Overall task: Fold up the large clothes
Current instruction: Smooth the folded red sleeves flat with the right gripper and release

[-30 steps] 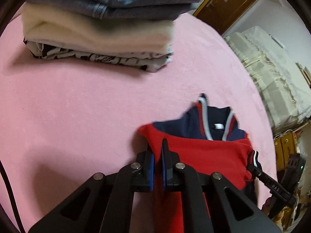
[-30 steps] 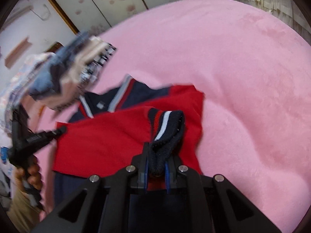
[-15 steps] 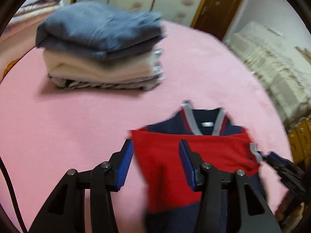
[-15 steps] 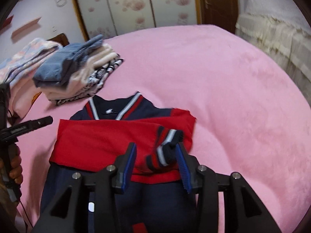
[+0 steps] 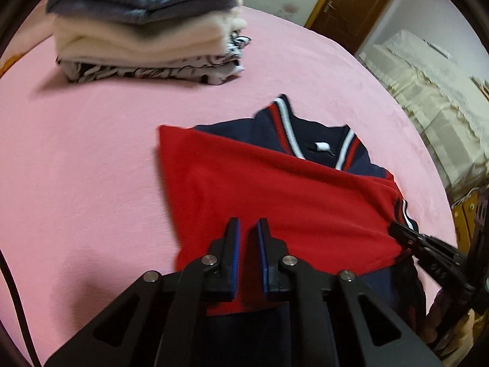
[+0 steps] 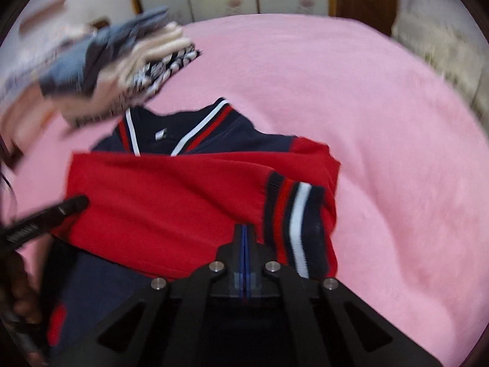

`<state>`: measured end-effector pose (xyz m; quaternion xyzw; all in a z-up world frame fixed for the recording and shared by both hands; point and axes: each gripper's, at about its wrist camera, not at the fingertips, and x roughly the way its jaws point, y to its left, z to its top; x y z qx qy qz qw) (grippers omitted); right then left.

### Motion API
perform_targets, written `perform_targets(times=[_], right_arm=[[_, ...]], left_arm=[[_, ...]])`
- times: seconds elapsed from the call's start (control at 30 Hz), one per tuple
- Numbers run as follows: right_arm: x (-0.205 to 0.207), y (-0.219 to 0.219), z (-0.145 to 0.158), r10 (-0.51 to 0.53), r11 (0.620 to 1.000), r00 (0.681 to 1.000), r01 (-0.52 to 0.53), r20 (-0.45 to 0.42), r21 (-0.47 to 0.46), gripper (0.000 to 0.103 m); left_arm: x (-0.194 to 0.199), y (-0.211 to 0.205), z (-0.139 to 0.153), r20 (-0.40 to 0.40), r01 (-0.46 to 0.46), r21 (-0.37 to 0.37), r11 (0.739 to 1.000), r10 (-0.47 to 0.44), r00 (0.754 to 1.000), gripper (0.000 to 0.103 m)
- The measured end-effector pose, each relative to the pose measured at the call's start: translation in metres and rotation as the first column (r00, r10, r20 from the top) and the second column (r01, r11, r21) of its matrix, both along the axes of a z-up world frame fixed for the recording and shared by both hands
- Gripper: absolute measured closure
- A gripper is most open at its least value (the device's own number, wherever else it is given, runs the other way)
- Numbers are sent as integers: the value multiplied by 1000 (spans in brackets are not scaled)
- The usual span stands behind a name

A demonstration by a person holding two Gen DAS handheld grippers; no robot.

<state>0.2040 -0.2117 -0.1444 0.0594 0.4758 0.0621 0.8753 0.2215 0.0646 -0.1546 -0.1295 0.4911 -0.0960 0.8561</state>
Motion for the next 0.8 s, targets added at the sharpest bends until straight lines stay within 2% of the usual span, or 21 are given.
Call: perform_targets(times=[0.07, 0.17, 0.27, 0.4, 0.6, 0.67, 0.8], right_arm=[[-2, 1, -1, -3, 1000, 1000, 3, -2, 9, 103], [0, 8, -3, 1, 1000, 1000, -1, -2, -25, 103], [-1, 12, 1, 2, 999, 1000, -2, 2, -33, 103], [-5, 14, 13, -8, 1000, 1000, 8, -2, 15, 100], [-26, 18, 42, -25, 998, 999, 24, 26, 52, 100], [-39, 17, 55, -34, 998, 998, 31, 44, 59, 100], [-62, 17, 74, -50, 997, 996, 46, 71, 56, 100]], left_arm=[[1, 8, -5, -12, -14, -18, 1000, 14, 1000, 92], [1, 14, -5, -17, -24, -48, 999, 23, 1000, 92], [-1, 9, -1, -7, -17, -20, 1000, 17, 1000, 92], [-9, 4, 11, -1, -8, 24, 1000, 8, 1000, 87], [-31, 2, 42, 27, -3, 31, 1000, 2, 1000, 82], [-41, 2, 53, 38, 3, 31, 1000, -4, 999, 79], [-69, 0, 84, 83, 5, 69, 998, -11, 996, 62]])
